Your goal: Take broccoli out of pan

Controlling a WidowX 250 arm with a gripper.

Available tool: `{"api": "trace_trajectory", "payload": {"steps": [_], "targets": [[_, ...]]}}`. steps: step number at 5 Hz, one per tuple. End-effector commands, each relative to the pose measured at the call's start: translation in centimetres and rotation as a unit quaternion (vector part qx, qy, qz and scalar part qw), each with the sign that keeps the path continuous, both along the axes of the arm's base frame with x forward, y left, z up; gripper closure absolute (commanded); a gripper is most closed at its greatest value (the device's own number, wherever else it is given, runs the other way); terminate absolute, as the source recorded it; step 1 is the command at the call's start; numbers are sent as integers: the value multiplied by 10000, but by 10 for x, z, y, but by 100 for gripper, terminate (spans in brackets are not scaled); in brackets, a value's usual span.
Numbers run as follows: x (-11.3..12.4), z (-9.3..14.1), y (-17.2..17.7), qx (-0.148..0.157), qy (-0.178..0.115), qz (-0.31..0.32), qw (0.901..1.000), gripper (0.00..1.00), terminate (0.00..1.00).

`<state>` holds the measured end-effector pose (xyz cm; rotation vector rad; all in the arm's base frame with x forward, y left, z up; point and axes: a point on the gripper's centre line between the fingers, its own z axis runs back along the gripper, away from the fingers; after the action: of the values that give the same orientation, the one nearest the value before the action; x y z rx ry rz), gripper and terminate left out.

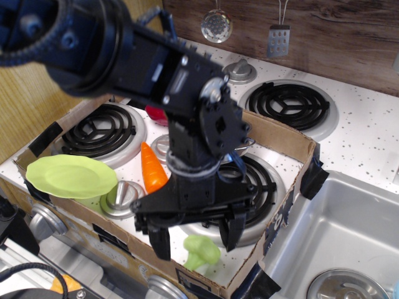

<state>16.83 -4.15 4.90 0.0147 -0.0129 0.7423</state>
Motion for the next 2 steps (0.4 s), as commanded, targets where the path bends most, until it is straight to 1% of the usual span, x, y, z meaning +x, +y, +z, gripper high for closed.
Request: {"api": "trace_trajectory", "payload": {"steps": [1,2], "targets": [[40,52,11,554,-259,-572,9965,0,0],[58,57,18,816,-465,-808,9923,0,0]]}}
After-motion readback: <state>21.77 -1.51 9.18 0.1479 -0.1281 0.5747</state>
